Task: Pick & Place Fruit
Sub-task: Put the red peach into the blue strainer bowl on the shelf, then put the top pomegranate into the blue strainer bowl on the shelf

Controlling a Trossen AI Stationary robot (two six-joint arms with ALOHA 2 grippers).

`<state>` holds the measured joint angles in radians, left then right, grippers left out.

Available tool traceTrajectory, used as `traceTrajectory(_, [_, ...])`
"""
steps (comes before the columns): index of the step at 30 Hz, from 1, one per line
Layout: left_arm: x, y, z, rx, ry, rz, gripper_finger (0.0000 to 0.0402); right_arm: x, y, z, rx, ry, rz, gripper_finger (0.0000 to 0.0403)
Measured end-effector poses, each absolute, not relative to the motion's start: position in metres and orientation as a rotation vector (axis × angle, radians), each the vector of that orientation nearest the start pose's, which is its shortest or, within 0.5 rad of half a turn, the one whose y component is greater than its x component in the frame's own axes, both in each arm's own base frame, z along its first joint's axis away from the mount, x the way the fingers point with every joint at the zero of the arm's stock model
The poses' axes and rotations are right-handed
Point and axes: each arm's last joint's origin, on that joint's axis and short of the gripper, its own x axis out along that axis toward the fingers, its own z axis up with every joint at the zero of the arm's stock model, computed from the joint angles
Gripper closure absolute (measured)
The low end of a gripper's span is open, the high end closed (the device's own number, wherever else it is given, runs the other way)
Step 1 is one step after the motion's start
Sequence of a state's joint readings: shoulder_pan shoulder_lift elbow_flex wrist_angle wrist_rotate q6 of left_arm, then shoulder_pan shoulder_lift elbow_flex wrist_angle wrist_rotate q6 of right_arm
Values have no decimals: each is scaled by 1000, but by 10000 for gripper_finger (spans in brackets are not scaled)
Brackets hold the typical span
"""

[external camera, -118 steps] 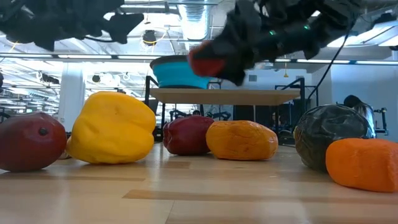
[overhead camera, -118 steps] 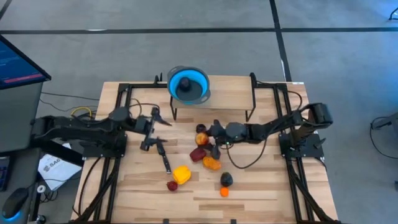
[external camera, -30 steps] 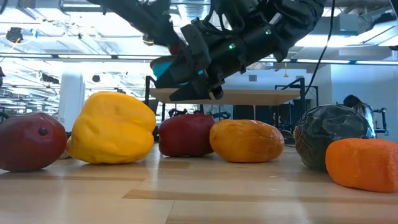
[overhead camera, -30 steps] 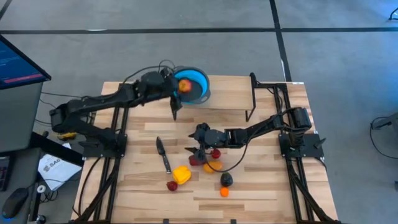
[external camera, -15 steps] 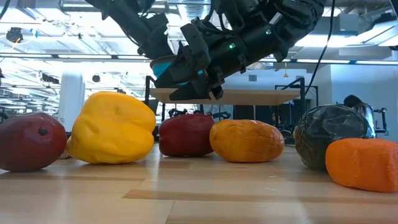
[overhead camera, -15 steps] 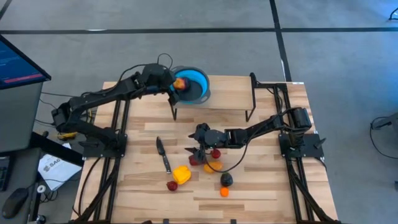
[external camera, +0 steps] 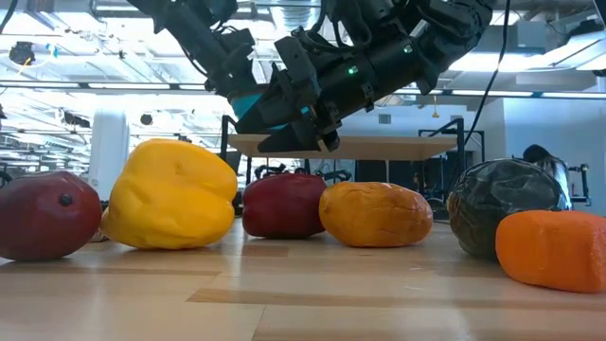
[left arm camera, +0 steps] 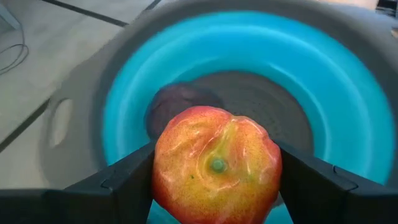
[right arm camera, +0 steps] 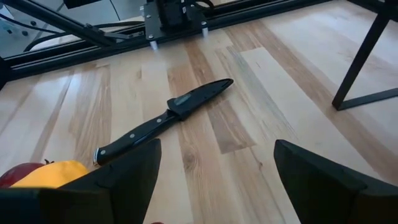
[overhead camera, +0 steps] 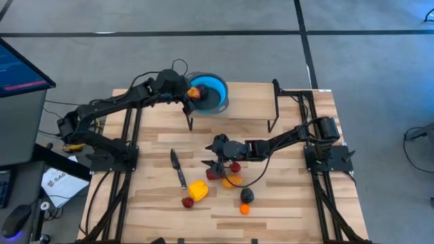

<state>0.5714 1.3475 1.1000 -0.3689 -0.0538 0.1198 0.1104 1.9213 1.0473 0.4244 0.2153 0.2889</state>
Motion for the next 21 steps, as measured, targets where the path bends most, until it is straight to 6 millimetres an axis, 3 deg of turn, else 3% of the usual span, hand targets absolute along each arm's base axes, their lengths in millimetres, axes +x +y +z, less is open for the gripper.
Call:
traceTrajectory(10, [246,160,303,-51,636,561,113,399,38,160,212,422,-166,97])
traceTrajectory(21, [247,161,304,-46,619,564,46,399,37,160,212,422,-167,97])
